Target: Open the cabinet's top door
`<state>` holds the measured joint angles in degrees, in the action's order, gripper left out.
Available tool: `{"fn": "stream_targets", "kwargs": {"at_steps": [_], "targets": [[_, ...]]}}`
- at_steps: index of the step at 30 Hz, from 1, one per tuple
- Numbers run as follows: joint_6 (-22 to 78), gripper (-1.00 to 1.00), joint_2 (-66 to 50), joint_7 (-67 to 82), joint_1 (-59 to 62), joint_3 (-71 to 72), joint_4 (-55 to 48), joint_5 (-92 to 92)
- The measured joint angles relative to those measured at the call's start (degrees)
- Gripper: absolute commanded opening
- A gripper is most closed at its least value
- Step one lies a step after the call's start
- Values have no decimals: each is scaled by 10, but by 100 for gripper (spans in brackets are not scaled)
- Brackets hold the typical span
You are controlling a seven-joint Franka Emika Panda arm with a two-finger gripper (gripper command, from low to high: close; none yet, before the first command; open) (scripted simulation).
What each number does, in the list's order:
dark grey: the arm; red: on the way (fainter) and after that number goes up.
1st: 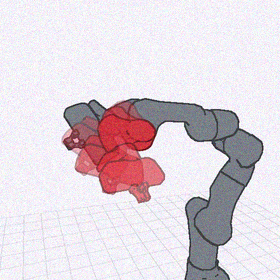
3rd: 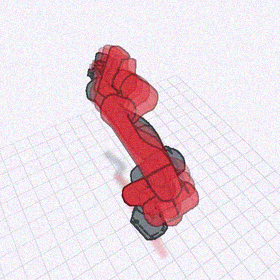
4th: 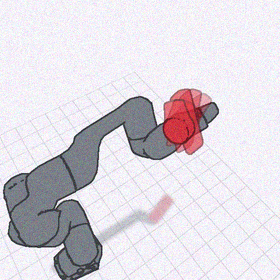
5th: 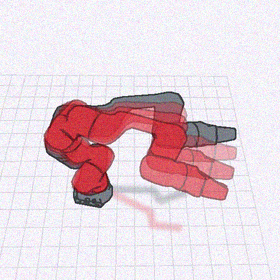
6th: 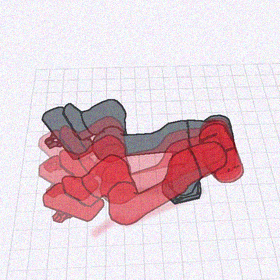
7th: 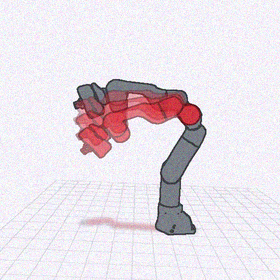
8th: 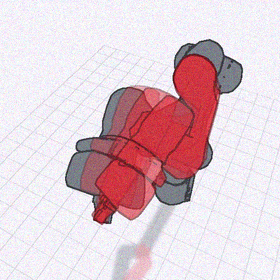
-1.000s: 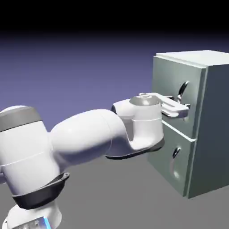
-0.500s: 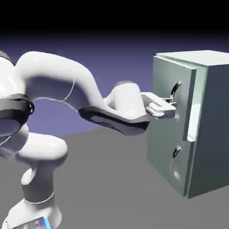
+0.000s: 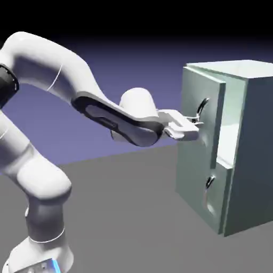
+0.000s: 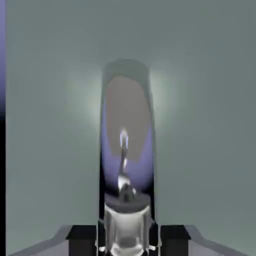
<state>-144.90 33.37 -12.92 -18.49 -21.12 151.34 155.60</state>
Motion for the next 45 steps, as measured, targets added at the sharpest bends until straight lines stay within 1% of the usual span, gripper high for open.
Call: {"fn": "stream_targets", "kwargs": {"at_steps": [9,16,22,26,31,37,45], "targets": [[84,-100,68,127,43,116,79,-224],[192,-100,104,207,11,187,119,-398],[298,-100,102,243,-15,273,123,-548],[377,-100,80,253,-29,338,106,-646],[334,-100,93,257,66,432,100,-697],[480,-100,23,261,65,535,34,-828],[679,-100,-113,229,104,654,-98,-930]]}}
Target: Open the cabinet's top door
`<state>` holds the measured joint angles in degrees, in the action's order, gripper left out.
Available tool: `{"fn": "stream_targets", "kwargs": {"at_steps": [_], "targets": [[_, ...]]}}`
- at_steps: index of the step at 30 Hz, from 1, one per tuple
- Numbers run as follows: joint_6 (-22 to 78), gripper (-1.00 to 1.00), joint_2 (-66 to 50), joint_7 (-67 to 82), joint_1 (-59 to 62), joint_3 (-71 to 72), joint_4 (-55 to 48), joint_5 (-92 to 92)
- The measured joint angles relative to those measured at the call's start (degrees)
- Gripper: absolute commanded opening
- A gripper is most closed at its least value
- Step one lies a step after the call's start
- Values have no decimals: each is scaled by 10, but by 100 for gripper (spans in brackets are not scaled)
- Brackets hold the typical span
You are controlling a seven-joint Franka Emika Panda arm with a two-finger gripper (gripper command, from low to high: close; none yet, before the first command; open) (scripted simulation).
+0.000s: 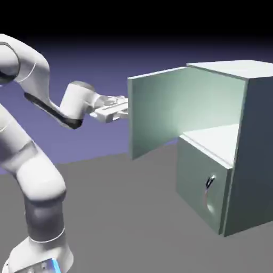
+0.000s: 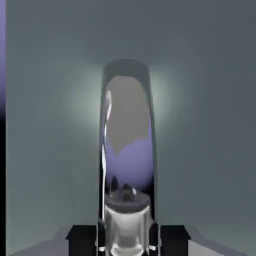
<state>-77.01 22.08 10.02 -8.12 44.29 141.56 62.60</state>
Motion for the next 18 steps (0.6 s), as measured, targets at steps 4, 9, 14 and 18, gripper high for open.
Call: {"fn": "stream_targets", "kwargs": {"at_steps": [4,9,14,18], "targets": [[99,-100,-81,-29,21,48,-72,-23],[216,-100,-184,-73,22,84,-156,-34],[324,-100,-288,-124,-1,89,-243,-41],[405,100,-369,-167,-40,74,-324,-50]]}}
